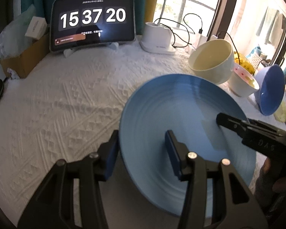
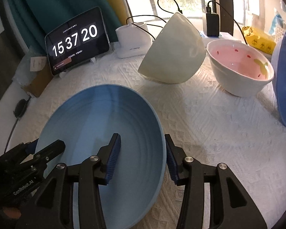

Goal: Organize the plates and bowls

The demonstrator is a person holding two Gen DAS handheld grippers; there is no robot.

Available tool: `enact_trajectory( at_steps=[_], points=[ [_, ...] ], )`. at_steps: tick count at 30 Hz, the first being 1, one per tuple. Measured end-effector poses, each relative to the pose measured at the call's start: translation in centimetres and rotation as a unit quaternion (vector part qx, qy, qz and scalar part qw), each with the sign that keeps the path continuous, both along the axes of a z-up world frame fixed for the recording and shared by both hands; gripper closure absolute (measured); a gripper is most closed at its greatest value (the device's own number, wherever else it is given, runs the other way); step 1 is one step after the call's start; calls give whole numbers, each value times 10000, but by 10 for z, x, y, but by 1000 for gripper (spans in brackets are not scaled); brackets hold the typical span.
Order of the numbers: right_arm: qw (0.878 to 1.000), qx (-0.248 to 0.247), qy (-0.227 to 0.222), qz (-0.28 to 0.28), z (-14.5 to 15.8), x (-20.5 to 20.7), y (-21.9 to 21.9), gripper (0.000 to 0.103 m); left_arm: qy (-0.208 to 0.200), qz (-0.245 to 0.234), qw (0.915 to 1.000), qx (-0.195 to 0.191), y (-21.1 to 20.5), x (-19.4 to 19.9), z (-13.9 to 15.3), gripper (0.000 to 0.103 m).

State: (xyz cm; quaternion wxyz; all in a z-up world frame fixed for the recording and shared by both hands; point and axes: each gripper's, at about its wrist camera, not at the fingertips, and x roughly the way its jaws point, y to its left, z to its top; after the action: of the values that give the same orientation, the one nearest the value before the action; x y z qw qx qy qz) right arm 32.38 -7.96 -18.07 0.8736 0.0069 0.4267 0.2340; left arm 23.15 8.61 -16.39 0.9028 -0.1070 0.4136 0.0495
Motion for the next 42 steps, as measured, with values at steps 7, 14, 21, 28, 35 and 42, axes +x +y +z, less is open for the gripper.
enact_trajectory(
  at_steps=[7, 14, 21, 28, 35, 42],
  points=[
    [9999, 0, -83, -67, 8, -7, -6, 55, -328, 213, 9992, 64, 4, -14, 18, 53],
    [9995, 50, -233, -199, 21, -19, -26, 55, -497, 149, 9986, 116, -6, -24, 29, 52],
    [9986, 119, -344, -386, 29, -31, -52, 55, -636, -61, 9978, 177, -29, -29, 42, 52],
    [9966, 220, -486, -635, 39, -42, -90, 55, -720, -413, 9962, 249, -64, -28, 50, 52],
    [9938, 329, -590, -881, 42, -50, -127, 55, -791, -641, 9942, 345, -97, -22, 55, 52],
    [9902, 452, -651, -1153, 44, -54, -166, 55, -910, -861, 9909, 501, -129, -16, 64, 52]
  ],
)
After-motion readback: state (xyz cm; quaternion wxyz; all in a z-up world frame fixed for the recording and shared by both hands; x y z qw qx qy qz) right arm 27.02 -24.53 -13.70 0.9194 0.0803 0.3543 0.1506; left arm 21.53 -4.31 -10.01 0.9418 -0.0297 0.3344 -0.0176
